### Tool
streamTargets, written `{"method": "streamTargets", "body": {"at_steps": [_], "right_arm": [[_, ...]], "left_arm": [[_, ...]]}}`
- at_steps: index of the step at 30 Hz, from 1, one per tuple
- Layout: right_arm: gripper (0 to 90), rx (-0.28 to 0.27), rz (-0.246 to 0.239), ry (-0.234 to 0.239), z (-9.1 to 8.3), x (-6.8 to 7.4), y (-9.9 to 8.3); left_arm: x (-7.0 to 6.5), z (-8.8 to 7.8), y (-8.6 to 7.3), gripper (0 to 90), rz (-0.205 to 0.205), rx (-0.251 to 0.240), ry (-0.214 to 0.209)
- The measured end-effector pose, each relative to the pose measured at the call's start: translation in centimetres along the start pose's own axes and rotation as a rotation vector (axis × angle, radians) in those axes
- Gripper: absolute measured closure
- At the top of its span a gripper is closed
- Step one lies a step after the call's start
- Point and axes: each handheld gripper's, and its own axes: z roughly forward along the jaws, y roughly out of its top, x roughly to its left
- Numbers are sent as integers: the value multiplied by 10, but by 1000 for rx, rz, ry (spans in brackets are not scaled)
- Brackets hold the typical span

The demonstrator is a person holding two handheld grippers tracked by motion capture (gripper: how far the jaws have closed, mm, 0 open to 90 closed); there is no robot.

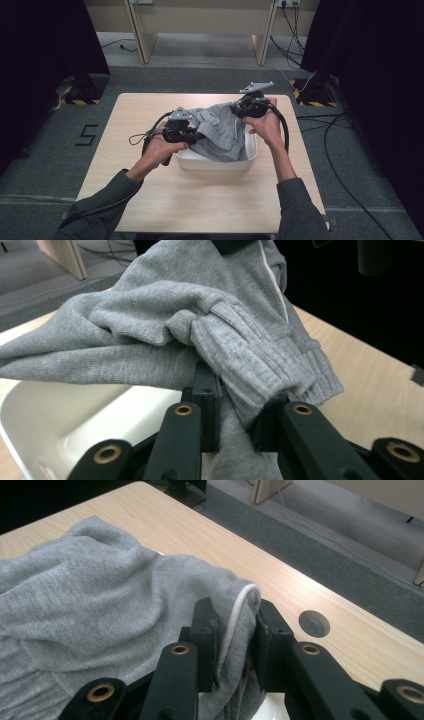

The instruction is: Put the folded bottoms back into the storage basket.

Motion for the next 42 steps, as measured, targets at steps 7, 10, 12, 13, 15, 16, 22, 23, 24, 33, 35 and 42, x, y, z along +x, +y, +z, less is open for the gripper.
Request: {"method": "streamTargets", "body": {"at_steps": [7, 10, 12, 13, 15, 16, 22, 23, 24, 33, 35, 42], "right_arm": [[745, 46, 40, 3, 31, -7, -10], [745, 61, 50, 7, 39, -10, -18], [745, 72, 53, 7, 44, -11, -22], [745, 72, 53, 7, 44, -11, -22], [744, 87, 55, 10, 51, -11, -27], [745, 101, 60, 13, 53, -10, -29], [732, 157, 58, -2, 67, -10, -38], [732, 157, 58, -2, 67, -10, -38], [721, 160, 54, -15, 70, -10, -39], [453, 253, 103, -65, 82, -9, -51], [436, 219, 98, -58, 76, -10, -49], [372, 161, 103, -78, 59, -7, -43]], "left_arm": [[14, 16, -10, 762, -38, 39, 3], [18, 21, -15, 759, -46, 66, -5], [21, 26, -21, 758, -59, 91, -5], [21, 26, -21, 758, -59, 91, -5], [23, 30, -23, 756, -65, 110, -5], [24, 32, -25, 756, -66, 121, -5], [26, 41, -34, 720, -76, 178, -2], [26, 41, -34, 714, -76, 178, -2], [26, 42, -35, 714, -76, 185, -2], [29, 25, -27, 559, -73, 158, 23], [27, 18, -23, 546, -67, 136, 17], [12, 0, -20, 467, -48, 88, -20]]}}
